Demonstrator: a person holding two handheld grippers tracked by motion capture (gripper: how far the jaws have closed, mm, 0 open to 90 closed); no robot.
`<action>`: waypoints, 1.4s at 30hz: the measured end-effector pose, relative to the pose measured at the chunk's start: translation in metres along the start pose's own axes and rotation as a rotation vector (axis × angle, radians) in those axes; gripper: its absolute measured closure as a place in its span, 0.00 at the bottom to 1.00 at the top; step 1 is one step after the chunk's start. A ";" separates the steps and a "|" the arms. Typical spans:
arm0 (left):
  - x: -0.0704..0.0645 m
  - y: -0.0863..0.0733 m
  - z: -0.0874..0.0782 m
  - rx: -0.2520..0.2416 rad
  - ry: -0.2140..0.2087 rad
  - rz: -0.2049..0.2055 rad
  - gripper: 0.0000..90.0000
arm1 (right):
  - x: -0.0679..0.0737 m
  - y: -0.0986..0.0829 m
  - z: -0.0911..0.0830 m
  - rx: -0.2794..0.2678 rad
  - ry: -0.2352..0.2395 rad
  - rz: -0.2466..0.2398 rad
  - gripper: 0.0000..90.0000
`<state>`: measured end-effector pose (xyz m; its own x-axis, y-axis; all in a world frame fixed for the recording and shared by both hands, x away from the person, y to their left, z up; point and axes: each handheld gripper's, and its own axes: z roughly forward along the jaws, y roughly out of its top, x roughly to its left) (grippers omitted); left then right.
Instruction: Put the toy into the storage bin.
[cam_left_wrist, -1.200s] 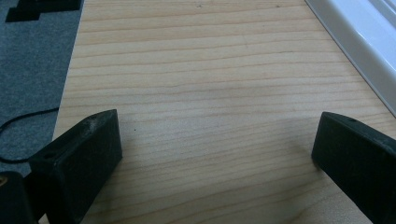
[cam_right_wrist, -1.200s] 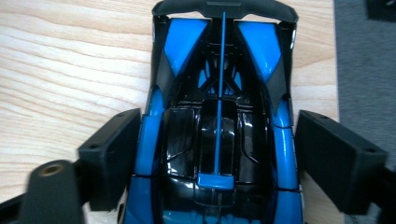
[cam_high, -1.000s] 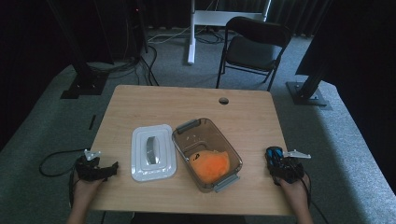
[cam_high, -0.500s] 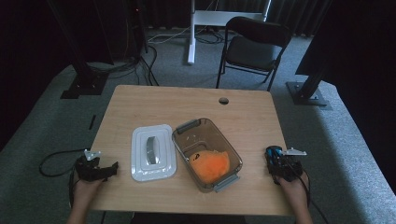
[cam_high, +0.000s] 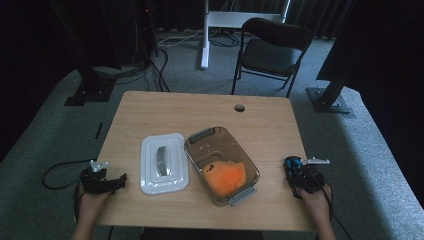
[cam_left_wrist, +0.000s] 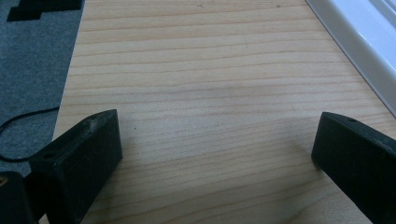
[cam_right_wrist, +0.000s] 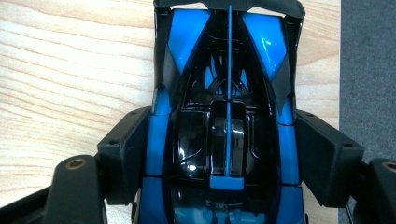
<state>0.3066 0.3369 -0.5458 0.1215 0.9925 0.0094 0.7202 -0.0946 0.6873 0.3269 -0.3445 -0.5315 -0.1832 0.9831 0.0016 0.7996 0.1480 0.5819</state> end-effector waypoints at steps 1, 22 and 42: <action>0.000 0.000 0.000 0.000 0.000 0.000 0.02 | 0.000 0.000 0.000 -0.003 -0.001 -0.003 0.28; 0.000 0.000 0.000 0.000 0.001 -0.001 0.02 | 0.004 0.005 -0.008 -0.001 0.059 -0.005 0.30; 0.000 0.000 0.000 0.001 0.000 0.000 0.02 | 0.009 0.028 -0.037 -0.065 0.075 -0.042 0.30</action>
<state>0.3066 0.3369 -0.5457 0.1209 0.9926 0.0093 0.7208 -0.0942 0.6867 0.3260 -0.3357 -0.4850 -0.2598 0.9650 0.0358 0.7523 0.1790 0.6340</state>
